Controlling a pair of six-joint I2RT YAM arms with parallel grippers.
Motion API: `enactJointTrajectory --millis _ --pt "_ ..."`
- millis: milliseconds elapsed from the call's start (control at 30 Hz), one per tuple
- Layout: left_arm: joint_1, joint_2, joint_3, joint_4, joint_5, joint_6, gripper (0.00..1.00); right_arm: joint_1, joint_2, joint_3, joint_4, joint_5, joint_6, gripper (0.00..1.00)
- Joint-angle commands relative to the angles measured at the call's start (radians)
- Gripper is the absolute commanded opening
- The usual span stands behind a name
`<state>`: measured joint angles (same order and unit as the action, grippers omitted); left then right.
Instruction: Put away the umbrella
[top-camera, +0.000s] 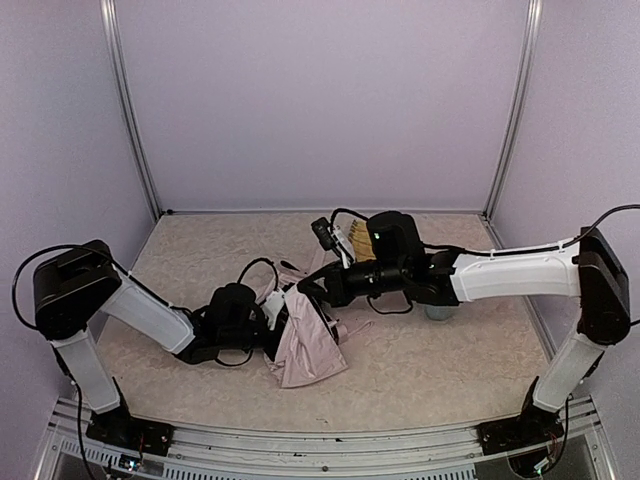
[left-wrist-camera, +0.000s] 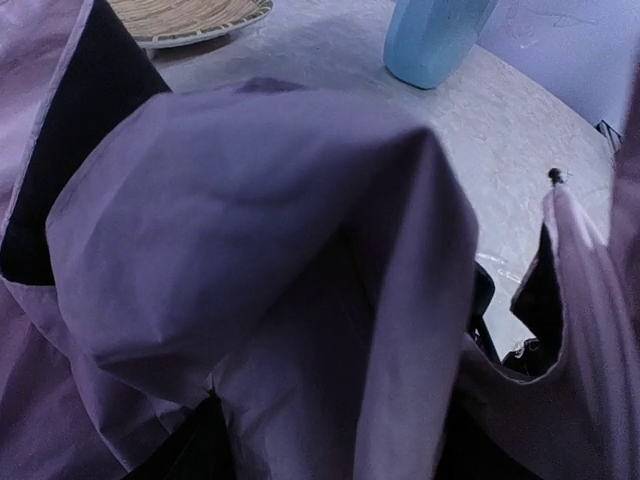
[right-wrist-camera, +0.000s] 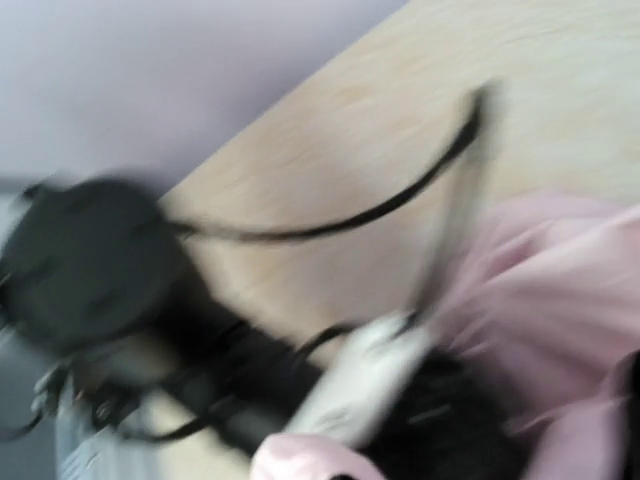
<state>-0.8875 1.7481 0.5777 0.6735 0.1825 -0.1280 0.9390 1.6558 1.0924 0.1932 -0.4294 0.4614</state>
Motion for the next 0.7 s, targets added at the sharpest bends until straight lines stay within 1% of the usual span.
enactJointTrajectory --millis 0,67,233,367,433,500,567,667 --pt "0.013 0.098 0.023 0.002 0.191 -0.051 0.64 -0.087 0.094 0.038 0.094 0.073 0.06 0.0" --pt "0.014 0.115 0.029 0.005 0.215 -0.056 0.64 -0.117 0.134 0.046 0.096 0.1 0.076 0.0" --pt "0.018 0.144 0.024 0.025 0.222 -0.065 0.64 -0.167 0.208 0.02 0.141 0.137 0.108 0.0" --pt "0.026 0.158 0.018 0.035 0.216 -0.075 0.65 -0.185 0.313 0.043 0.102 0.147 0.1 0.0" --pt "0.038 0.135 0.004 0.048 0.184 -0.084 0.68 -0.184 0.346 0.036 0.095 0.13 0.101 0.0" --pt "0.054 0.097 -0.025 0.09 0.171 -0.089 0.74 -0.185 0.345 -0.025 0.145 0.111 0.131 0.0" --pt "0.061 0.05 -0.047 0.114 0.169 -0.068 0.8 -0.184 0.334 -0.087 0.188 0.081 0.155 0.0" --pt "0.074 -0.015 -0.048 0.095 0.2 -0.025 0.85 -0.181 0.341 -0.119 0.186 0.04 0.157 0.0"
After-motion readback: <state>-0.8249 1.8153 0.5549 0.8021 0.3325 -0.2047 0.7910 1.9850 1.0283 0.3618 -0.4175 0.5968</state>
